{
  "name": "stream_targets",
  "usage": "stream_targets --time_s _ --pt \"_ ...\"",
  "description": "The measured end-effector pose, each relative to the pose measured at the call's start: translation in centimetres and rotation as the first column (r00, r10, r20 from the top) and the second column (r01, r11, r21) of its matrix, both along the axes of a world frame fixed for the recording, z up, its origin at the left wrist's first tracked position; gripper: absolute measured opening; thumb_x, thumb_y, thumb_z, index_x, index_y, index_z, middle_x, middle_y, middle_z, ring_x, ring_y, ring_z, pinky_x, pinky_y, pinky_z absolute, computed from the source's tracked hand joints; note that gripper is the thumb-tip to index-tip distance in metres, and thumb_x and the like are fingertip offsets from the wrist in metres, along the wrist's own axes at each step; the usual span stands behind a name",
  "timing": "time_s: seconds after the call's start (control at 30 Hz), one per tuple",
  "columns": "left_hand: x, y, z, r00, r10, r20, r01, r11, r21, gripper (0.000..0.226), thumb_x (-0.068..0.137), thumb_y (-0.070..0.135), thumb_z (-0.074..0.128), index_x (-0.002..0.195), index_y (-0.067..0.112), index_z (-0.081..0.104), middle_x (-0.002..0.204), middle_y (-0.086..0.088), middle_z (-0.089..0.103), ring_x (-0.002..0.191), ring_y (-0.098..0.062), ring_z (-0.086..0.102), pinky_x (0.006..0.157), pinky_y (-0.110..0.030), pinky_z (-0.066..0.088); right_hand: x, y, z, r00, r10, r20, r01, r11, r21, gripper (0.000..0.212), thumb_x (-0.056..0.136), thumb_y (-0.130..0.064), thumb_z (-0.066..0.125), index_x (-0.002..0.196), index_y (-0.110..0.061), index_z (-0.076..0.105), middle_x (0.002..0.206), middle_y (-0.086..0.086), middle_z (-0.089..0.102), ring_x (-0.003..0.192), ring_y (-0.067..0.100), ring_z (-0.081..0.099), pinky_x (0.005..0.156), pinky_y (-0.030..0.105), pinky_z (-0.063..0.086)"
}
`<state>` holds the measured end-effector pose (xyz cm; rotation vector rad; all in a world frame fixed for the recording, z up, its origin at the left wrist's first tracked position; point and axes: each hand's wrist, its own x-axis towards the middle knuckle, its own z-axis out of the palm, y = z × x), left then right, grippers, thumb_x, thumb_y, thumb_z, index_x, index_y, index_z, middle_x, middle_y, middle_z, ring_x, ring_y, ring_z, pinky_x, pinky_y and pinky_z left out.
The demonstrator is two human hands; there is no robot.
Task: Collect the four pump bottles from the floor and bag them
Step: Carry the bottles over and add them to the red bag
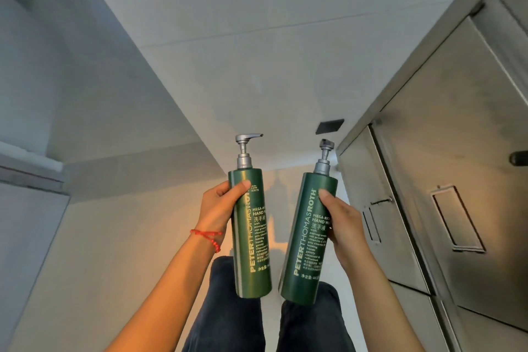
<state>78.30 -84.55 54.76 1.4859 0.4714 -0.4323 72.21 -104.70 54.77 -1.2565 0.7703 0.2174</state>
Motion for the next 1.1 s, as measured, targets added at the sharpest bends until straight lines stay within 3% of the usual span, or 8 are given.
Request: stream_targets --time_s 0.2,0.5,0.7,0.9,1.1 --pt "2.6 -0.5 0.3 0.978 -0.196 -0.075 0.195 0.980 -0.030 0.009 0.077 0.015 0.067 0.068 0.017 0.066 0.052 0.006 0.068 0.051 -0.009 0.062 0.053 -0.020 0.053 -2.6 1.2 0.8 0.969 -0.246 -0.016 0.245 0.968 -0.055 0.018 0.076 -0.034 0.067 0.074 -0.017 0.070 0.061 -0.003 0.069 0.055 0.009 0.064 0.053 0.024 0.049" --pt "4.5 -2.5 2.0 0.832 -0.553 -0.051 0.553 0.833 -0.017 0.011 0.078 0.016 0.066 0.067 0.012 0.066 0.051 0.003 0.068 0.048 -0.011 0.061 0.048 -0.019 0.051 -9.1 3.8 2.9 0.783 -0.621 0.045 0.622 0.778 -0.095 0.020 0.076 -0.037 0.065 0.078 -0.017 0.068 0.060 -0.005 0.069 0.055 0.008 0.064 0.051 0.021 0.049" --pt "-0.5 -8.0 3.6 0.625 -0.780 -0.018 0.780 0.625 -0.011 0.013 0.078 0.016 0.067 0.066 0.012 0.066 0.053 0.001 0.065 0.054 -0.018 0.058 0.059 -0.028 0.049 -16.7 4.4 4.7 0.590 -0.802 0.094 0.807 0.582 -0.097 0.019 0.077 -0.036 0.065 0.076 -0.017 0.067 0.059 -0.005 0.068 0.054 0.008 0.062 0.050 0.019 0.047" --pt "-10.6 -13.2 5.0 0.320 -0.946 0.045 0.947 0.318 -0.040 0.013 0.078 0.018 0.066 0.066 0.013 0.066 0.052 0.003 0.067 0.050 -0.011 0.061 0.050 -0.019 0.051 -27.7 6.2 5.9 0.284 -0.952 0.118 0.958 0.277 -0.073 0.020 0.075 -0.035 0.067 0.076 -0.015 0.071 0.062 -0.003 0.070 0.054 0.010 0.063 0.048 0.019 0.048" --pt "-23.2 -15.6 6.1 0.047 -0.997 0.067 0.999 0.046 -0.022 0.008 0.078 0.018 0.066 0.072 0.013 0.066 0.058 0.001 0.068 0.056 -0.014 0.062 0.056 -0.024 0.052 -39.8 10.2 6.8 0.005 -0.991 0.134 0.996 -0.007 -0.092 0.020 0.076 -0.033 0.068 0.071 -0.015 0.071 0.059 -0.002 0.068 0.052 0.010 0.061 0.047 0.020 0.048"
